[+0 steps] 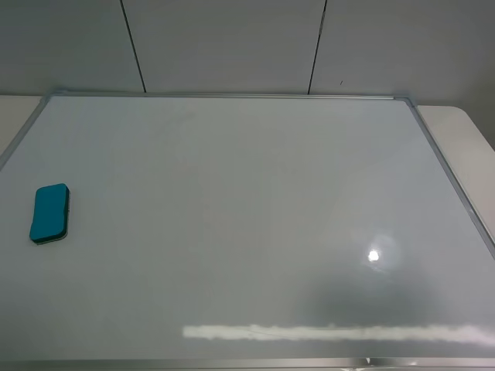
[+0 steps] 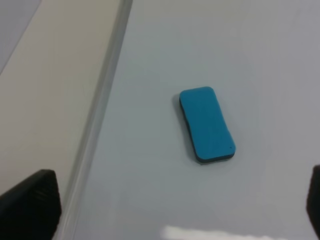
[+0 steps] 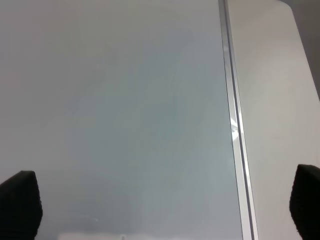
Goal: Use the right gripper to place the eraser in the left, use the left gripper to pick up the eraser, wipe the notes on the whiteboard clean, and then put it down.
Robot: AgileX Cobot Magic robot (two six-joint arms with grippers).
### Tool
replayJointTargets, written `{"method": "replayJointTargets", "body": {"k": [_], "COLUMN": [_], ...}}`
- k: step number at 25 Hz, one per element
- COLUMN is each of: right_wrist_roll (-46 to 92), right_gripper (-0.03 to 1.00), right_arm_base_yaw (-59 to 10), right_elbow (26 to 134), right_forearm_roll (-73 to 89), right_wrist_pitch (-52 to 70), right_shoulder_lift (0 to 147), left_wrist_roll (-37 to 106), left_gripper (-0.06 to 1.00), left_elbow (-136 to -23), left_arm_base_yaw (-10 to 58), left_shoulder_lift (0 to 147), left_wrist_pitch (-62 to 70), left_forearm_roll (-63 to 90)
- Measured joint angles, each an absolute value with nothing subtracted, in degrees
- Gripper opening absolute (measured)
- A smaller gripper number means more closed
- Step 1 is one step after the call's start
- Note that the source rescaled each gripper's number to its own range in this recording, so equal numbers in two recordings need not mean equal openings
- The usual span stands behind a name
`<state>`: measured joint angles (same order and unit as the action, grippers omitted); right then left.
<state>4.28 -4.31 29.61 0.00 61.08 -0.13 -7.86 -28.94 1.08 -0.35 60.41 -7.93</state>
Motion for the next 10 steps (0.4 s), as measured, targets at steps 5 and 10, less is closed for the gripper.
{"method": "replayJointTargets", "body": {"k": [5,10], "right_wrist_roll": [4.3,4.3], "right_gripper": [1.00,1.00], "right_arm_base_yaw": [-4.3,-4.3], "right_elbow": [29.6,29.6], "right_forearm_roll": [0.0,0.0], "right_wrist_pitch": [61.1,61.1], "right_shoulder_lift": [-0.1,-0.1], "left_wrist_roll": [-7.9,-7.9], "left_gripper": [1.00,1.00], "left_elbow": [-28.9,-28.9], "left_arm_base_yaw": [1.1,1.1], "left_shoulder_lift": [-0.4,-0.4], "left_wrist_pitch": [60.4,60.4], "left_forearm_roll": [-7.9,-7.9]}}
